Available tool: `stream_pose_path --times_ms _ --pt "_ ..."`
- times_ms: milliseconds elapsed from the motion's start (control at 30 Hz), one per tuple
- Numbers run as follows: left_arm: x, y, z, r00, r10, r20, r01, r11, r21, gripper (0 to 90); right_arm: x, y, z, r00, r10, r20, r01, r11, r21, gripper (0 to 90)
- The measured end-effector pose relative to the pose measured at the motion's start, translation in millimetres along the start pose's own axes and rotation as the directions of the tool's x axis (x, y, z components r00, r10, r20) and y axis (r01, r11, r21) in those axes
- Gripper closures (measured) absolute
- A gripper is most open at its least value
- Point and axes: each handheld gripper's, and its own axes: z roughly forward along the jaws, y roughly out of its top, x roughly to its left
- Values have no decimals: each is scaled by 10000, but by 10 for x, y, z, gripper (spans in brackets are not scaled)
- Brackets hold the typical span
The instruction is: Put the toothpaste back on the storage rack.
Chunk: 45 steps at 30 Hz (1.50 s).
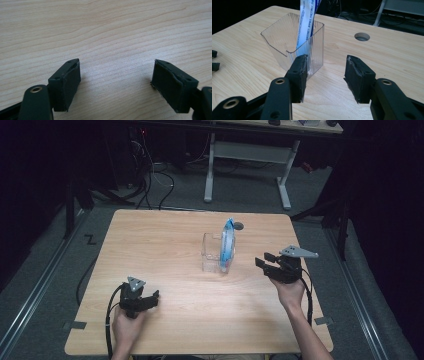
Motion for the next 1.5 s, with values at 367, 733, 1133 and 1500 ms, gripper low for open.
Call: stream_pose_path --times_ms 367,733,1133,1500 --pt "0 0 0 10000 -1 1 1 10000 -1 232 1 -116 -111 9999 119 2 -119 9999 6 526" --pt "0 0 0 10000 -3 0 3 10000 -2 232 8 -265 -142 9994 340 -85 -339 9994 43 524" --pt "-1 0 0 10000 -3 -1 3 10000 -2 232 17 -428 -118 9979 621 -178 -617 9978 235 522" --pt "-1 0 0 10000 -6 -1 6 10000 -1 232 44 -509 -58 9972 702 -246 -694 9970 348 522"
